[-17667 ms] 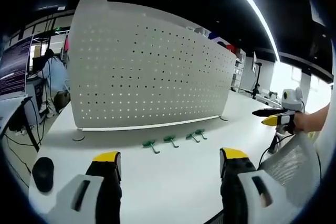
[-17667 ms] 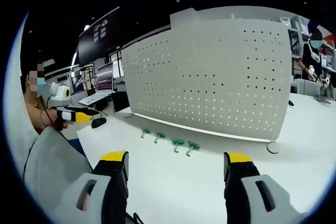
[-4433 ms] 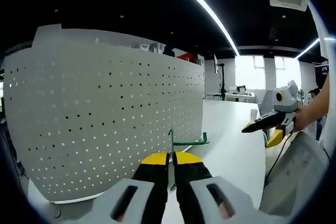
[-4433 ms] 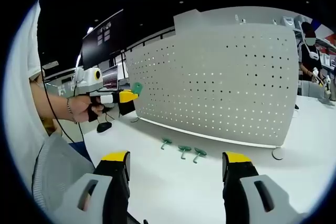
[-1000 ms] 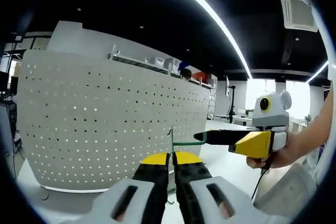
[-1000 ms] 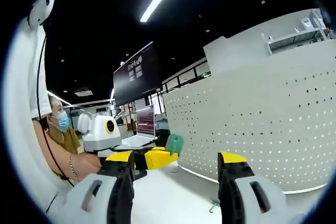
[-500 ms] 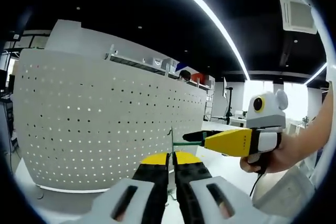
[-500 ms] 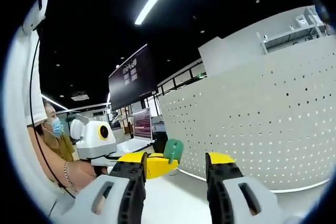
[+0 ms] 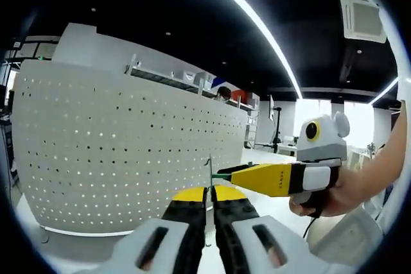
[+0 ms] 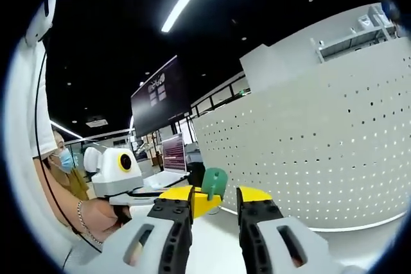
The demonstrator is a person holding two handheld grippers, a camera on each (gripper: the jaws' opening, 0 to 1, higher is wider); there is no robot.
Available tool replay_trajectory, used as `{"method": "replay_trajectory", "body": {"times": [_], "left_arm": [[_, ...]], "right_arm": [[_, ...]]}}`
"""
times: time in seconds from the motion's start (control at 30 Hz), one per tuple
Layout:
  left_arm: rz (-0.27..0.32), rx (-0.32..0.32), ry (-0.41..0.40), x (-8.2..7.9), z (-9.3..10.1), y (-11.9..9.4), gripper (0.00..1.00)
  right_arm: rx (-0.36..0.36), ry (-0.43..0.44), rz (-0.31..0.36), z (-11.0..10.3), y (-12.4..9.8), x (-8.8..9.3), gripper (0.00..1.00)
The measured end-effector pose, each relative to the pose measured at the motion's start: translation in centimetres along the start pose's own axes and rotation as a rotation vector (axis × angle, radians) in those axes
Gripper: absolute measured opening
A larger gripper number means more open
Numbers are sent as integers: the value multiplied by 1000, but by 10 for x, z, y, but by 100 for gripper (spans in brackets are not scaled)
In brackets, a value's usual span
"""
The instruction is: Insert the hook assembly into the mounting plate slot until the hook locks in place.
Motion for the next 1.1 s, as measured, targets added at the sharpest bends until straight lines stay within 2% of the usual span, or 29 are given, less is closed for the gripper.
{"method": "replay_trajectory", "body": {"times": [0.13, 0.27, 0.37, 0.47, 0.57, 1.1], "left_arm": [[-1, 4, -1, 0, 2, 1, 3], [-3, 18, 1, 1, 5, 2, 3], [1, 20, -5, 0, 7, 2, 3], [1, 24, -5, 0, 8, 2, 3], [1, 25, -4, 0, 9, 3, 3], [-8, 24, 5, 0, 11, 3, 3]], "right_arm": [[-5, 1, 0, -1, 0, 0, 18], [-13, 3, -5, -2, 1, 0, 11], [-1, -38, 16, -2, -1, -5, 7], [2, -9, -28, 0, 0, 2, 6], [7, -21, -4, 0, -1, -1, 6], [17, -22, 4, -1, 0, -2, 1]]}}
Point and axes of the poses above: the point that each gripper's makers call its tool centre point, and the gripper's own axes: y roughly forward along the fingers, z roughly to its right, x roughly out of its underside, the point moved 3 cm from there along -y, roughly backward along the fingers, and after that the axes turned 1 degree about -y, right-handed, at the moved point
